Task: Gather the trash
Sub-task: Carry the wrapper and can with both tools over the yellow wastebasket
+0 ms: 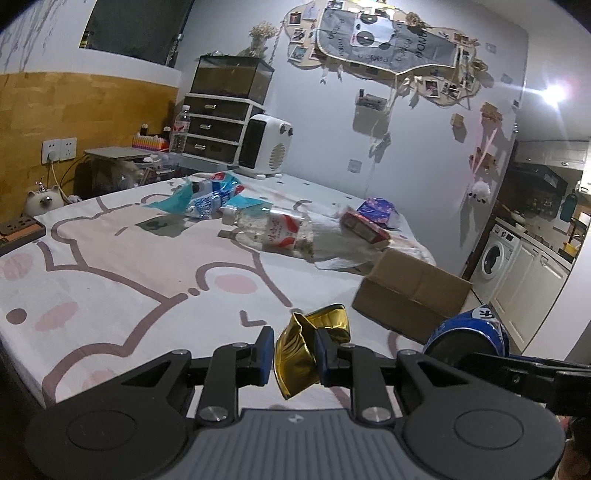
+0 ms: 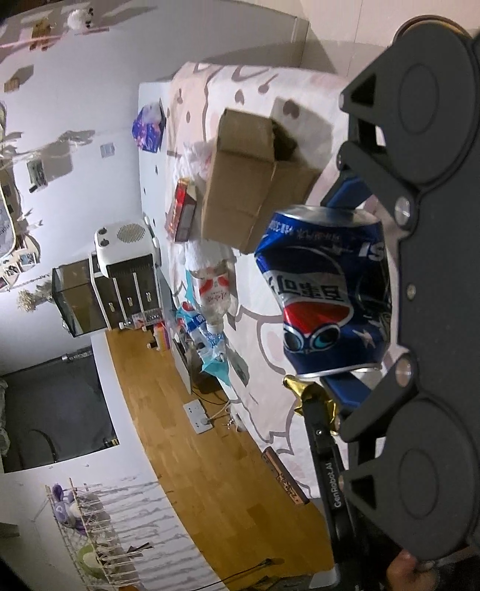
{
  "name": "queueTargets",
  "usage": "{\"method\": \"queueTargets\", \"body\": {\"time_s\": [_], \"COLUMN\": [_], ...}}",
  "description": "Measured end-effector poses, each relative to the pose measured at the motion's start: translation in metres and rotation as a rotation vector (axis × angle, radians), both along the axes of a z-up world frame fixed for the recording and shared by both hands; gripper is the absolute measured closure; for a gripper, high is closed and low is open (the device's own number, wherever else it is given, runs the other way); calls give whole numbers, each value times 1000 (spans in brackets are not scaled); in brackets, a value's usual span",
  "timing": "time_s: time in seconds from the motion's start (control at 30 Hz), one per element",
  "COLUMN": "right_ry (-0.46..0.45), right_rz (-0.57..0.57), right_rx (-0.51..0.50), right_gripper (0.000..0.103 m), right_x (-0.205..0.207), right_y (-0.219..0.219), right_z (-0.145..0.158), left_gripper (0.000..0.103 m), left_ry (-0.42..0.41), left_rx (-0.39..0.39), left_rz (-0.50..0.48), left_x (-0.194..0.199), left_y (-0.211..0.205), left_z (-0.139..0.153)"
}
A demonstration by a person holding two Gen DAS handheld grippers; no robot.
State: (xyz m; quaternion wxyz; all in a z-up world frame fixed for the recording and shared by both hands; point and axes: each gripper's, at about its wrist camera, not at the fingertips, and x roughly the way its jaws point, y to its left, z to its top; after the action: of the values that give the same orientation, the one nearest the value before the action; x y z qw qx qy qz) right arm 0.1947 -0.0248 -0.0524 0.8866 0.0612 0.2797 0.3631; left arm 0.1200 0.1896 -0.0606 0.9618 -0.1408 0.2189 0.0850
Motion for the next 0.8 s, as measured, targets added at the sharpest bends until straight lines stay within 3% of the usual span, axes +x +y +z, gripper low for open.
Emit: {"method": "queueTargets", "body": {"time_s": [0.57,0.8], "right_ry": [-25,-25], "right_rz": [-172,-160], "right_rx": [55,69], "right_gripper": [15,15], "right_x": [-35,-43], "right_y": [-103,-111], "right_z": [6,2], "left_gripper": [79,79], "left_ry": [-38,-35], "left_rx": [32,35], "left_rz": [-159,-166], "left_x": [2,1], "left_y": [-90,-103], "left_z": [12,10]}}
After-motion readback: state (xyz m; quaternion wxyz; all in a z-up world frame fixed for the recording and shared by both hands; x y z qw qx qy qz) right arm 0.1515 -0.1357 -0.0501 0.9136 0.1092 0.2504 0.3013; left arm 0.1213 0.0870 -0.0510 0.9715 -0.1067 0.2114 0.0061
